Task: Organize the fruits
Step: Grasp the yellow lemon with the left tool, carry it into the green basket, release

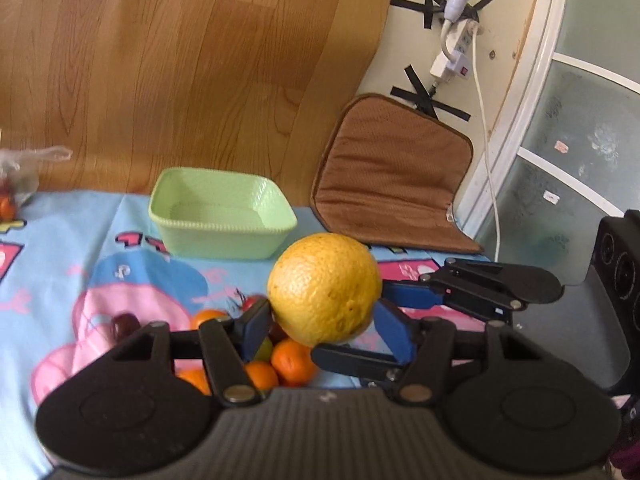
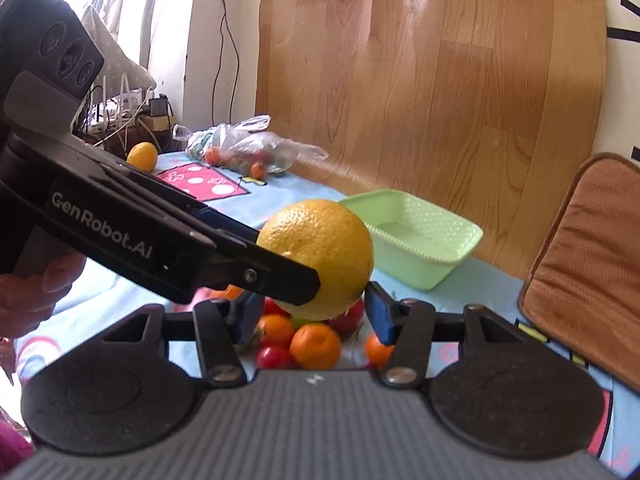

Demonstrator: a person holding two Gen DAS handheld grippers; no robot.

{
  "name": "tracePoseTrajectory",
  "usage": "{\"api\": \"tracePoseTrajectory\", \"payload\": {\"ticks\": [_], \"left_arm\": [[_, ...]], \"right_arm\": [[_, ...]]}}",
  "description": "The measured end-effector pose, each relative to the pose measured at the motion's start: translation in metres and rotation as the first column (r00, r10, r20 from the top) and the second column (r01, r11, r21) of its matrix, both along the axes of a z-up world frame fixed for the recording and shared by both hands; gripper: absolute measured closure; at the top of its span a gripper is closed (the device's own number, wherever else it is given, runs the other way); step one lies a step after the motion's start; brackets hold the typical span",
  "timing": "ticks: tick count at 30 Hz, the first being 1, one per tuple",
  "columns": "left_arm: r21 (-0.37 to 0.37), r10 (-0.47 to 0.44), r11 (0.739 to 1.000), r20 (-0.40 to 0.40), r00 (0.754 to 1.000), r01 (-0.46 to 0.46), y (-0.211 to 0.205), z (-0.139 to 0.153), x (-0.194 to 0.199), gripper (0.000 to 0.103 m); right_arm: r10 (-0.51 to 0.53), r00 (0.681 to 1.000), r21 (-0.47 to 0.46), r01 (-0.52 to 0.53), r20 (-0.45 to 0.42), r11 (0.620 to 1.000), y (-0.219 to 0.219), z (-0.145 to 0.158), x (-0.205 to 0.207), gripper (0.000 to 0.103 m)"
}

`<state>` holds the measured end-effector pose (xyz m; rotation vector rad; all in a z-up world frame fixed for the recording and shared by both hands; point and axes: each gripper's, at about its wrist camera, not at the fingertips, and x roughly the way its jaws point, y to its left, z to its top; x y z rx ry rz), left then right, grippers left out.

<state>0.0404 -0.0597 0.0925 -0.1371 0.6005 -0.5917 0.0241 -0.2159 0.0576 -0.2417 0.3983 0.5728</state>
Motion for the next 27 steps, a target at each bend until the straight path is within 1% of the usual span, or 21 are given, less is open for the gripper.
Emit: {"api": "tracePoseTrajectory", "payload": {"ticks": [3,4,6,9,11,15,18,21,24,27], "left_arm": [[0.020,0.022,1.000,0.027,0.999,-0.023,-0.004,0.015,0.046,0.044],[0.022,0.028,0.999,0.021,0.999,-0.028,-0.005,0.017,0.063,0.044],[0.024,0.035,0.999,-0.019,0.999,-0.035,-0.006,0.014,0.099,0.044],[0.038,0.049,0.998,-0.090,0.995,-0.046,-0.012,-0.002,0.146,0.044],[0.064,0.058,0.997,-0.125,0.990,-0.050,-0.017,-0.015,0.171,0.044],[0.092,0.085,0.993,-0.167,0.982,-0.070,-0.020,-0.037,0.203,0.044],[0.099,0.098,0.992,-0.195,0.976,-0.080,-0.021,-0.047,0.216,0.043],[0.072,0.099,0.994,-0.210,0.973,-0.086,-0.013,-0.052,0.216,0.043],[0.029,0.086,0.996,-0.183,0.979,-0.082,0.001,-0.040,0.201,0.045],[-0.005,0.084,0.996,-0.132,0.988,-0.086,0.022,-0.023,0.171,0.045]], "right_arm": [[-0.018,1.000,0.013,0.018,0.002,1.000,0.002,0.014,0.048,0.045],[-0.023,1.000,0.010,0.023,0.000,1.000,0.002,0.016,0.064,0.046],[-0.033,0.999,0.012,0.034,-0.037,0.999,0.001,0.015,0.098,0.046],[-0.047,0.993,0.005,0.047,-0.107,0.999,0.001,0.003,0.142,0.046],[-0.052,0.987,0.005,0.053,-0.151,0.999,0.000,-0.008,0.164,0.046],[-0.058,0.974,0.021,0.064,-0.219,0.998,-0.001,-0.027,0.197,0.046],[-0.071,0.966,0.005,0.075,-0.249,0.997,0.005,-0.033,0.208,0.046],[-0.077,0.967,0.003,0.080,-0.242,0.997,0.005,-0.033,0.208,0.044],[-0.083,0.977,0.006,0.086,-0.197,0.996,-0.001,-0.024,0.196,0.046],[-0.073,0.983,0.036,0.080,-0.168,0.996,-0.009,-0.011,0.176,0.046]]}}
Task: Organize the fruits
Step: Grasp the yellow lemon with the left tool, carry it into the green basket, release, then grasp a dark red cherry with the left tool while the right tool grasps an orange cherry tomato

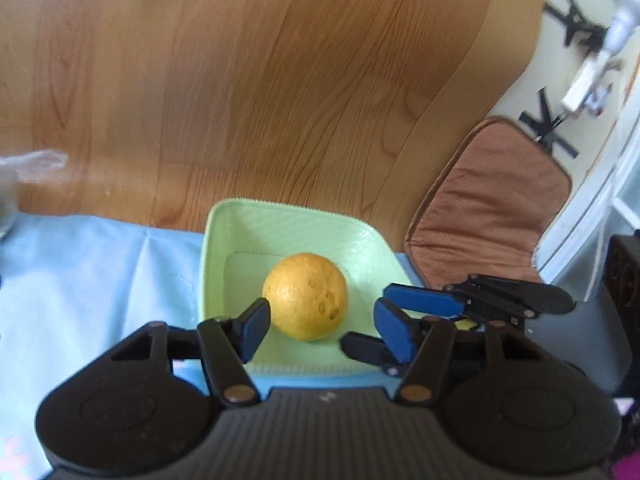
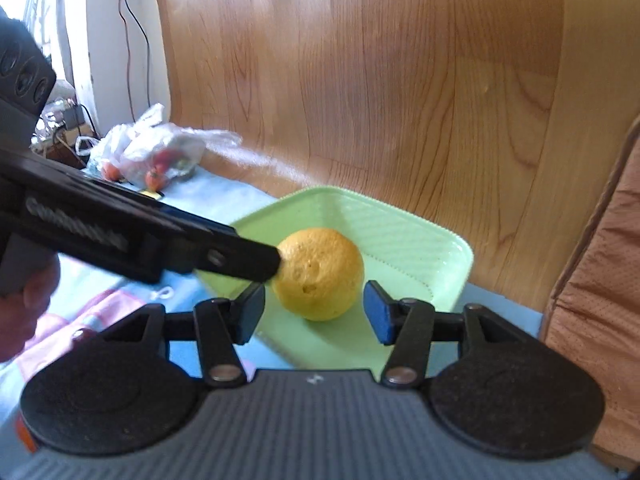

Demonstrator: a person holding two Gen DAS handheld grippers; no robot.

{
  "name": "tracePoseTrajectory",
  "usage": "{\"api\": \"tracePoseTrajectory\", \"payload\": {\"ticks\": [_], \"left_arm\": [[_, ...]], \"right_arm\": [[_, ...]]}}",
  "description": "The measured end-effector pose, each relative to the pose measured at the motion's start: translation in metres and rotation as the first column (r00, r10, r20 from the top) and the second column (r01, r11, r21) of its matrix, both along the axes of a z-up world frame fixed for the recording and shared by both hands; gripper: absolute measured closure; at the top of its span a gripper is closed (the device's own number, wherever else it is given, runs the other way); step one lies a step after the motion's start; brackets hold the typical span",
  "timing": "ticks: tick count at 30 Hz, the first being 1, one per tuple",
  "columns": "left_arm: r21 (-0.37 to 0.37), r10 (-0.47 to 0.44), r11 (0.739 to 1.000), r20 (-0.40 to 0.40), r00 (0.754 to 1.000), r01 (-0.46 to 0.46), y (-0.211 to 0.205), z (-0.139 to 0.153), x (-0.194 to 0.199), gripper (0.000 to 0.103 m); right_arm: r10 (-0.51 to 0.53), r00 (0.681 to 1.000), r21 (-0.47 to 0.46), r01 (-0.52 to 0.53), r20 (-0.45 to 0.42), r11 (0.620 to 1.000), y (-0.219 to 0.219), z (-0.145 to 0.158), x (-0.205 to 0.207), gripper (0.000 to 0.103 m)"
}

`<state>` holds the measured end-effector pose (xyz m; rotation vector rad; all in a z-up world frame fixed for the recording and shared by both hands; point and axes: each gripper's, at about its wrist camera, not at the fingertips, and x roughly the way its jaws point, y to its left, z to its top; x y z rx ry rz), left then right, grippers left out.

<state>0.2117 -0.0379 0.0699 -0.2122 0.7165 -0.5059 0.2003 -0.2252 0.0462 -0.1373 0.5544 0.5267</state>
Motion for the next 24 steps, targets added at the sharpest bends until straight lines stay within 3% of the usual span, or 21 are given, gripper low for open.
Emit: {"api": "tracePoseTrajectory", "payload": {"ticks": [4,10,16,24], "left_arm": [[-0.009,0.029,1.000,0.029,0.999,-0.029,0.037,0.012,-0.045,0.043],[-0.006,0.099,0.995,-0.016,0.995,-0.099,0.089,0.001,-0.092,0.043],[-0.007,0.069,0.998,-0.059,0.996,-0.070,0.092,-0.016,-0.103,0.043],[0.025,0.039,0.999,-0.103,0.994,-0.036,0.073,-0.043,-0.095,0.043]], "right_arm": [[0.042,0.999,0.028,-0.042,-0.008,0.999,-0.006,0.012,-0.036,0.047],[0.142,0.987,0.006,-0.142,-0.071,0.990,0.019,0.003,-0.071,0.077],[0.163,0.977,-0.078,-0.175,-0.136,0.982,0.046,-0.010,-0.066,0.078],[0.152,0.970,-0.079,-0.169,-0.187,0.982,0.048,-0.015,-0.060,0.076]]}}
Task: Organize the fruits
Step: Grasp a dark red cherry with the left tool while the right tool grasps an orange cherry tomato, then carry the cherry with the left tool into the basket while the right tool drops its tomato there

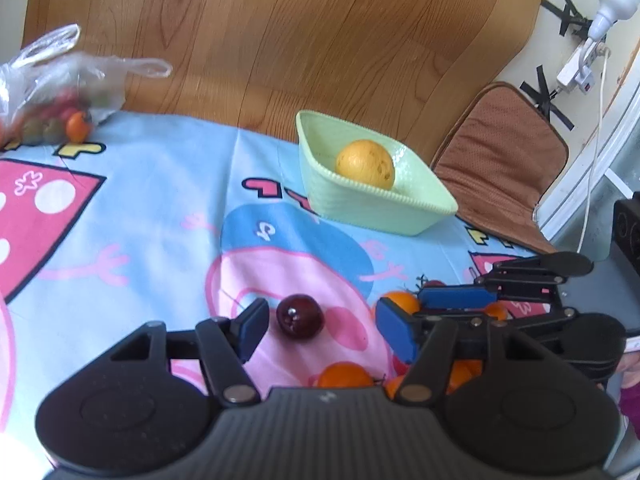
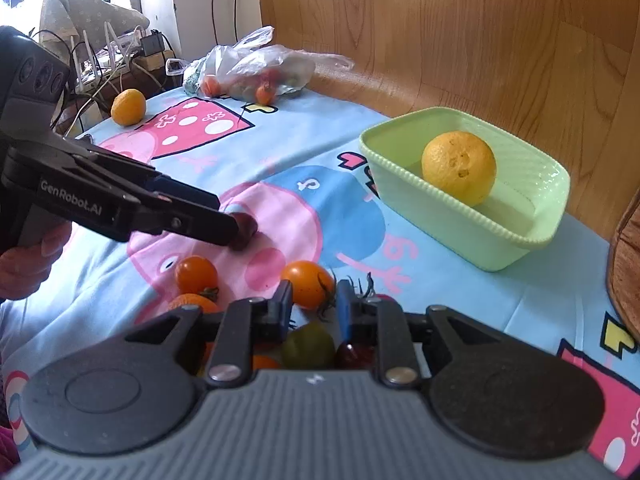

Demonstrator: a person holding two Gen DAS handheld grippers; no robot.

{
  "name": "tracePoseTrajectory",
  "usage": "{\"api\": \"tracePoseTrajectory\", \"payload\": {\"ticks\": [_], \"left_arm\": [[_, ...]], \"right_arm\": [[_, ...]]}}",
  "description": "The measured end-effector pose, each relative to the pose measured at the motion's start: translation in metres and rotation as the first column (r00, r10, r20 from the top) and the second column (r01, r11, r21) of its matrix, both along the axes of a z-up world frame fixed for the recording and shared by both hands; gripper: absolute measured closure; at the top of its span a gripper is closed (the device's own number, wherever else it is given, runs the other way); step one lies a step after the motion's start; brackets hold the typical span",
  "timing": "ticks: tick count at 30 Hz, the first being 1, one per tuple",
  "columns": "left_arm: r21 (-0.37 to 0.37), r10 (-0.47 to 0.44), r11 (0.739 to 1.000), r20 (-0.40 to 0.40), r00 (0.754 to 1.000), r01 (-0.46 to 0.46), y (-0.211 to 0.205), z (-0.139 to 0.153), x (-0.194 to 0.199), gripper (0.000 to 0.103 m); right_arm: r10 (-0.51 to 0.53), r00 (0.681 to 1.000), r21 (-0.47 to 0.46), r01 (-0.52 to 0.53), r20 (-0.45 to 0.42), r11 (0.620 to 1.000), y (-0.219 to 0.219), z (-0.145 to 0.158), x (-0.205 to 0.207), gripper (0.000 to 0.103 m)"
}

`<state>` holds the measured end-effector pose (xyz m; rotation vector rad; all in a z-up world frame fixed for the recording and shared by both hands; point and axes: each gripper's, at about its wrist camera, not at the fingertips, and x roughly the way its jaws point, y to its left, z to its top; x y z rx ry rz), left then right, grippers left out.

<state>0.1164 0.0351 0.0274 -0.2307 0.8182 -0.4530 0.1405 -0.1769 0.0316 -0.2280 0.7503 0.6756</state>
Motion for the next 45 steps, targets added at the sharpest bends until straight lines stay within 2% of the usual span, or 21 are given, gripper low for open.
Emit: {"api": "tracePoseTrajectory", "payload": {"ticks": [3,7,10,12,13,15,16,20,25,31,37,41,45], "left_arm": [[0.021,-0.001,1.000,-0.010,1.000,0.001,-0.004,-0.009,0.001,0.045],[0.027,0.009,1.000,-0.002,1.000,-0.009,-0.003,-0.011,0.001,0.049],[0.029,0.019,0.999,-0.004,1.000,-0.019,-0.001,-0.010,0.003,0.050],[0.032,0.022,0.999,0.002,1.000,-0.022,-0.002,-0.010,0.003,0.056],[0.031,0.021,0.999,0.001,1.000,-0.021,-0.002,-0.010,0.004,0.062],[0.034,0.028,0.999,0.006,1.000,-0.028,-0.002,-0.012,0.004,0.070],[0.039,0.026,0.999,0.011,1.000,-0.027,-0.003,-0.013,0.004,0.073],[0.017,0.019,1.000,0.010,1.000,-0.019,-0.003,-0.008,0.003,0.073],[-0.053,0.013,0.999,0.056,0.998,-0.010,-0.009,0.019,0.019,0.073],[-0.068,-0.016,0.997,0.103,0.995,0.023,-0.043,0.045,0.060,0.073],[-0.052,-0.007,0.999,0.066,0.998,0.011,-0.073,0.032,0.105,0.073],[-0.035,0.016,0.999,0.026,1.000,-0.015,-0.078,0.017,0.123,0.073],[0.010,0.034,0.999,0.037,0.999,-0.034,-0.077,0.013,0.127,0.069]], "right_arm": [[-0.002,1.000,-0.028,0.002,-0.009,1.000,0.006,-0.006,0.004,0.075],[0.004,1.000,-0.019,-0.004,-0.010,1.000,0.009,-0.010,0.010,0.075],[0.012,1.000,-0.027,-0.012,0.006,1.000,0.011,-0.010,0.011,0.070],[0.016,1.000,-0.025,-0.016,0.016,1.000,0.011,-0.010,0.012,0.064],[0.018,1.000,-0.020,-0.018,0.014,1.000,0.011,-0.011,0.014,0.063],[0.020,1.000,-0.003,-0.020,0.007,1.000,0.013,-0.013,0.017,0.064],[0.020,1.000,0.002,-0.020,0.007,1.000,0.013,-0.013,0.017,0.069],[0.018,0.999,0.017,-0.018,0.027,1.000,0.012,-0.008,0.012,0.070],[0.001,0.996,0.045,-0.005,0.091,0.999,0.005,0.009,0.010,0.070],[-0.119,0.981,0.079,0.108,0.153,0.991,-0.022,0.037,0.037,0.070],[-0.265,0.955,0.107,0.252,0.135,0.962,-0.059,0.036,0.073,0.070],[-0.278,0.954,0.104,0.268,0.108,0.958,-0.062,0.022,0.088,0.070],[-0.266,0.959,0.128,0.254,0.094,0.959,-0.061,0.016,0.096,0.069]]}}
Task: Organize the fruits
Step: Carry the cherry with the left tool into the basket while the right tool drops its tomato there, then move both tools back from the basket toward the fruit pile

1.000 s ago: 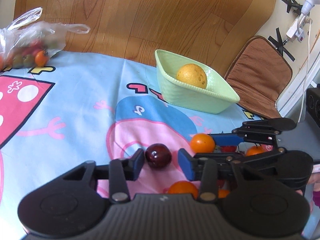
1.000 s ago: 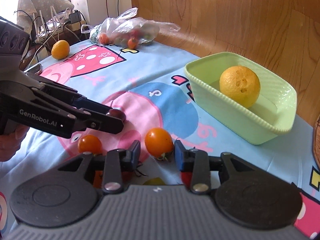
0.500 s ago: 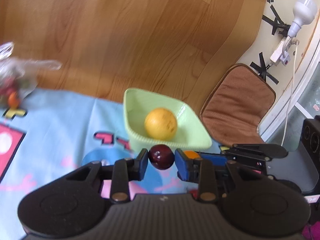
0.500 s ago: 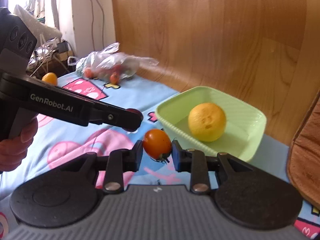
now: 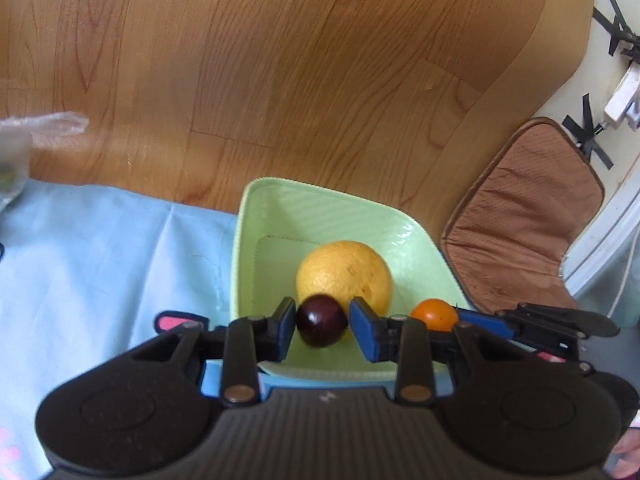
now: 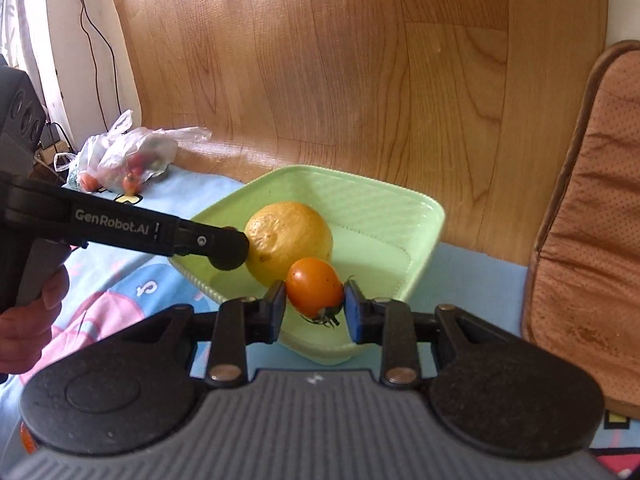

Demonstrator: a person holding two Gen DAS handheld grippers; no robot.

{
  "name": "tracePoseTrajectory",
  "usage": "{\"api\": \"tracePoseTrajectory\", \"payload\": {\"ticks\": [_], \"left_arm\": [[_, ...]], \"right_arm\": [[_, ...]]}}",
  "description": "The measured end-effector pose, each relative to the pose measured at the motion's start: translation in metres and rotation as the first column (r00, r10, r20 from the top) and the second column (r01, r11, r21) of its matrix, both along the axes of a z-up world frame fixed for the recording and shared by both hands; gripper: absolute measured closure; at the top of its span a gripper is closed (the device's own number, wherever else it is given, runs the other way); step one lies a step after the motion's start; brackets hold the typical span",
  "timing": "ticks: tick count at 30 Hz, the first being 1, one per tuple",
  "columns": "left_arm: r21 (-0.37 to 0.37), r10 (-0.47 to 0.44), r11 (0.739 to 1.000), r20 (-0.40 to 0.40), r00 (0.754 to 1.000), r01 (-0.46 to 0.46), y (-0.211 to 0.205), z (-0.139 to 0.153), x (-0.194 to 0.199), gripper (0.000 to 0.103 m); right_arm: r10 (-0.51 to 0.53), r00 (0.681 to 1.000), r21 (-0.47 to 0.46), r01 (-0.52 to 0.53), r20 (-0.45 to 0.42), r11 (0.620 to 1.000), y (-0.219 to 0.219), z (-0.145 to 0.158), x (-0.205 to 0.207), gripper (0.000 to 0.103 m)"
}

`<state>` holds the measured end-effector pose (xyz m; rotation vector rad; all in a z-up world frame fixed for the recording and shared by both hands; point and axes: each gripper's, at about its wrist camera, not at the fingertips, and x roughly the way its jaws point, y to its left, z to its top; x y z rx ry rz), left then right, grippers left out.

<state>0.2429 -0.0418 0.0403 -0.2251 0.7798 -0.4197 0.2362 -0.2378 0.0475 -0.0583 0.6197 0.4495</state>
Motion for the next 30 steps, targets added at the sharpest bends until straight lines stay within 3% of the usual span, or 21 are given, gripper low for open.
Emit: {"api": "tracePoseTrajectory", "payload": {"ticks": [5,12,18,21,23,27,30], "left_arm": [[0.001,0.007,1.000,0.025,1.000,-0.007,0.005,0.009,-0.013,0.062],[-0.051,-0.051,0.997,0.052,0.997,0.053,0.015,0.021,-0.062,0.062],[-0.068,-0.163,0.985,-0.045,0.986,0.160,-0.008,0.006,-0.084,0.058],[-0.037,-0.177,0.984,-0.084,0.981,0.175,-0.027,0.000,-0.083,0.052],[-0.020,-0.186,0.983,-0.108,0.977,0.185,-0.038,-0.004,-0.082,0.051],[0.042,-0.179,0.982,-0.130,0.975,0.185,-0.048,-0.010,-0.085,0.053],[0.037,-0.167,0.984,-0.168,0.972,0.175,-0.047,-0.015,-0.081,0.059]], "right_arm": [[-0.005,1.000,0.012,0.005,0.012,1.000,-0.007,0.005,-0.003,0.069],[-0.010,0.999,0.081,0.007,0.038,0.997,-0.053,0.013,-0.052,0.068],[-0.033,0.999,0.120,0.032,0.002,0.992,-0.075,-0.002,-0.102,0.068],[-0.038,0.999,0.125,0.041,-0.023,0.991,-0.073,-0.011,-0.113,0.068],[-0.037,0.999,0.122,0.041,-0.035,0.992,-0.071,-0.017,-0.116,0.060],[-0.017,0.999,0.115,0.022,-0.044,0.993,-0.065,-0.025,-0.114,0.058],[-0.013,0.999,0.124,0.019,-0.050,0.992,-0.063,-0.031,-0.109,0.058]]}}
